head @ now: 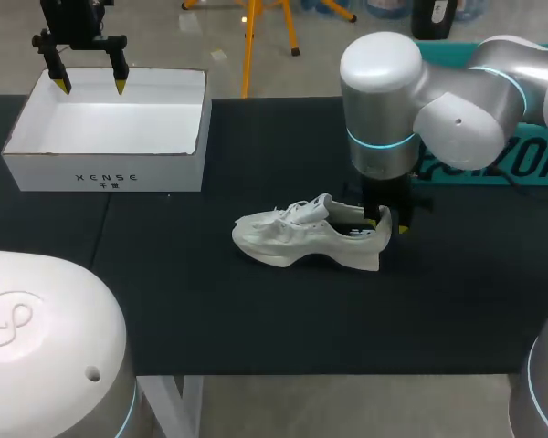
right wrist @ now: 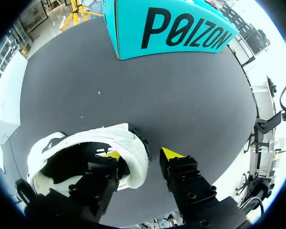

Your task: Take the shoe out of the shoebox, open the shoe tongue, remove and reinsert the insole, then place the shoe into the shoebox

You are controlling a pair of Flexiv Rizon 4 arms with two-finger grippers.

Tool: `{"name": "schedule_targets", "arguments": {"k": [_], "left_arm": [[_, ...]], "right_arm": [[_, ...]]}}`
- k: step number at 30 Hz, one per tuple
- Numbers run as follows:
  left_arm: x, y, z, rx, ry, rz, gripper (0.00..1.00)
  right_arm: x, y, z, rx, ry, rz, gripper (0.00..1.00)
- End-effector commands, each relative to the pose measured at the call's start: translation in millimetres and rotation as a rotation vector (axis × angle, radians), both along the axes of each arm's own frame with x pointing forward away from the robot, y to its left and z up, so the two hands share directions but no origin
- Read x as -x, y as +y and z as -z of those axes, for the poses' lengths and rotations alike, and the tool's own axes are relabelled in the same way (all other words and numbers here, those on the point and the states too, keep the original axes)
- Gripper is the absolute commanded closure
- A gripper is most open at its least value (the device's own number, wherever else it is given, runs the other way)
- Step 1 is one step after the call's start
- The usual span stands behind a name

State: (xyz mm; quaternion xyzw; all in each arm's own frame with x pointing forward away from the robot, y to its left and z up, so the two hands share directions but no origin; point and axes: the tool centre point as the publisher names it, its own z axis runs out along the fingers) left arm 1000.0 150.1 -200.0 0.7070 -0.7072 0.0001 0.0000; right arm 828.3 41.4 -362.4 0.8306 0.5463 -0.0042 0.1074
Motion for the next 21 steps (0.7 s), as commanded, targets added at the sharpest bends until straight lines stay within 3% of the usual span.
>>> {"name": "schedule_targets", "arguments": {"k": [1,6,8,9,10,21], "left_arm": [[0.0,-0.1,0.1,0.0,0.0,0.0,0.0],[0.0,-0.1,0.1,0.0,0.0,0.0,0.0],[0.0,-0.1,0.1,0.0,0.0,0.0,0.0],[0.0,-0.1,0.1,0.0,0.0,0.0,0.0],[0.0,-0.1,0.1,0.0,0.0,0.0,0.0],[0.0,-0.1,0.1,0.0,0.0,0.0,0.0]], "right_arm": [[6.6,-12.7,-27.7,-0.046,-0.017,-0.023,0.0],[10.0,-15.5,-58.6,-0.141,-0.087,-0.247,0.0],[18.0,-11.6,-71.1,-0.214,-0.137,-0.593,0.0],[23.1,-13.2,-73.4,-0.15,-0.093,-0.684,0.0],[26.6,-18.8,-74.9,-0.201,-0.086,-0.782,0.0],[26.6,-18.8,-74.9,-0.201,-0.086,-0.782,0.0]]}}
